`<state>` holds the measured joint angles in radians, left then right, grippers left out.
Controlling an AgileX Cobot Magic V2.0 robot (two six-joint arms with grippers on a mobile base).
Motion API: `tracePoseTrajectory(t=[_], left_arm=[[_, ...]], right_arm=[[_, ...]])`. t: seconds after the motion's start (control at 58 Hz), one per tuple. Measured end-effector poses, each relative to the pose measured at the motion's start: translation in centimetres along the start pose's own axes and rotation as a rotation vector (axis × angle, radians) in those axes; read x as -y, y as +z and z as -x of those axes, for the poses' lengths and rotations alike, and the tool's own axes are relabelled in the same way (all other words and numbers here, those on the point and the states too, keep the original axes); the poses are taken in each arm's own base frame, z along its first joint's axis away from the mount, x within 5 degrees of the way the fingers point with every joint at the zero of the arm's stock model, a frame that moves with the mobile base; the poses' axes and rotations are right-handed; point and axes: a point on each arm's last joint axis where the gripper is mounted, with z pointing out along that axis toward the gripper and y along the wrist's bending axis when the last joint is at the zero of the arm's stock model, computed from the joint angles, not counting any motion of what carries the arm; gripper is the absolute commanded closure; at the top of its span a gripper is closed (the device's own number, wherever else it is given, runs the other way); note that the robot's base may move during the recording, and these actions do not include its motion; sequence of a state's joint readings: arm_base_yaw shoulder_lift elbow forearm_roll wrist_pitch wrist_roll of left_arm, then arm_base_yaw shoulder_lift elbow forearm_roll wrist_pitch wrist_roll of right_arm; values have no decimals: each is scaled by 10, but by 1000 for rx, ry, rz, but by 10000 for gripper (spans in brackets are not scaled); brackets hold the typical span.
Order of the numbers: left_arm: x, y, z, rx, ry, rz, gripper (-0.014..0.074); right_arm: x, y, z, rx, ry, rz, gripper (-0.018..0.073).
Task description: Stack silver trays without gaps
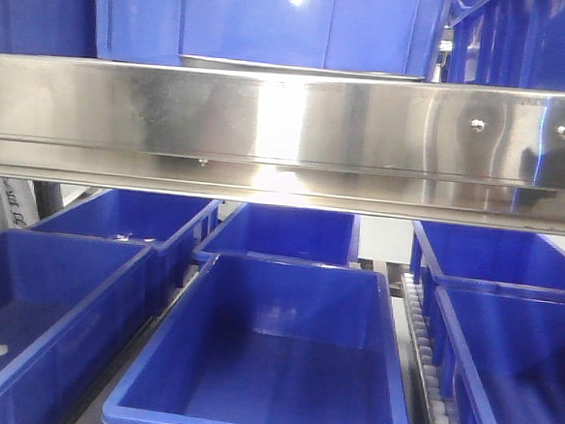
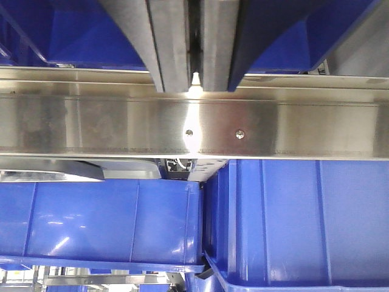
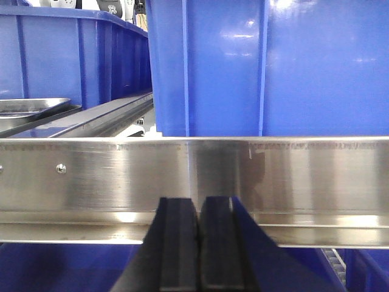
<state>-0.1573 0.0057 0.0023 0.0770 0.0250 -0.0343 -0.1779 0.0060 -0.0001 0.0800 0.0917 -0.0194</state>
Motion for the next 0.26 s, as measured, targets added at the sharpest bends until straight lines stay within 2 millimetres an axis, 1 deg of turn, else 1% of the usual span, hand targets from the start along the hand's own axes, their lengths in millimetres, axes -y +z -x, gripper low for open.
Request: tracePoseTrajectory(t=[0.259], left_arm=[[0, 0, 0, 0, 0, 0, 613]], right_arm=[[0, 0, 0, 0, 0, 0, 637]])
